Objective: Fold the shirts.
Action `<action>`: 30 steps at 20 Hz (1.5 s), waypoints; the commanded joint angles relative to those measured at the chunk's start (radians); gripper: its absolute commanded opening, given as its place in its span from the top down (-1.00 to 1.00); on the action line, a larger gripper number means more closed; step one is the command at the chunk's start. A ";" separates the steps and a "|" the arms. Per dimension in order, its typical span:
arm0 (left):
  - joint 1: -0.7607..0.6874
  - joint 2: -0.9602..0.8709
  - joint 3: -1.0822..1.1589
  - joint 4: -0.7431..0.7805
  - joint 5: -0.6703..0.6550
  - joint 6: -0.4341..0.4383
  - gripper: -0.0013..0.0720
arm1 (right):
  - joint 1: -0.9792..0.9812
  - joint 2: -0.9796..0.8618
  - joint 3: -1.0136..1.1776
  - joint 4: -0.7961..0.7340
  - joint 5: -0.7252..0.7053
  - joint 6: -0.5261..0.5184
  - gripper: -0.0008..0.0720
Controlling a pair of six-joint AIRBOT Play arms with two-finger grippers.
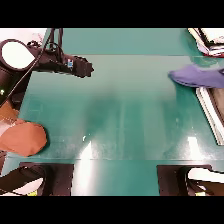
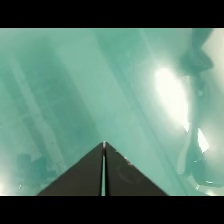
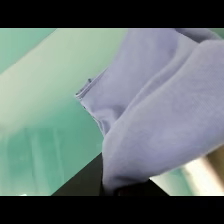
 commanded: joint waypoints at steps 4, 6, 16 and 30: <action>-0.016 0.000 0.000 -0.002 0.016 0.001 0.90 | -0.132 -0.053 0.127 -0.001 -0.002 -0.006 0.94; -0.016 0.000 0.000 -0.002 0.014 0.001 0.90 | -0.120 -0.059 0.227 0.000 0.014 -0.008 0.94; -0.016 -0.001 0.000 0.002 0.009 0.002 0.90 | -0.210 -0.056 0.509 -0.008 0.321 -0.007 0.94; -0.016 0.000 0.000 0.003 -0.031 0.010 0.90 | -0.534 0.269 -0.072 -0.319 0.393 0.001 0.30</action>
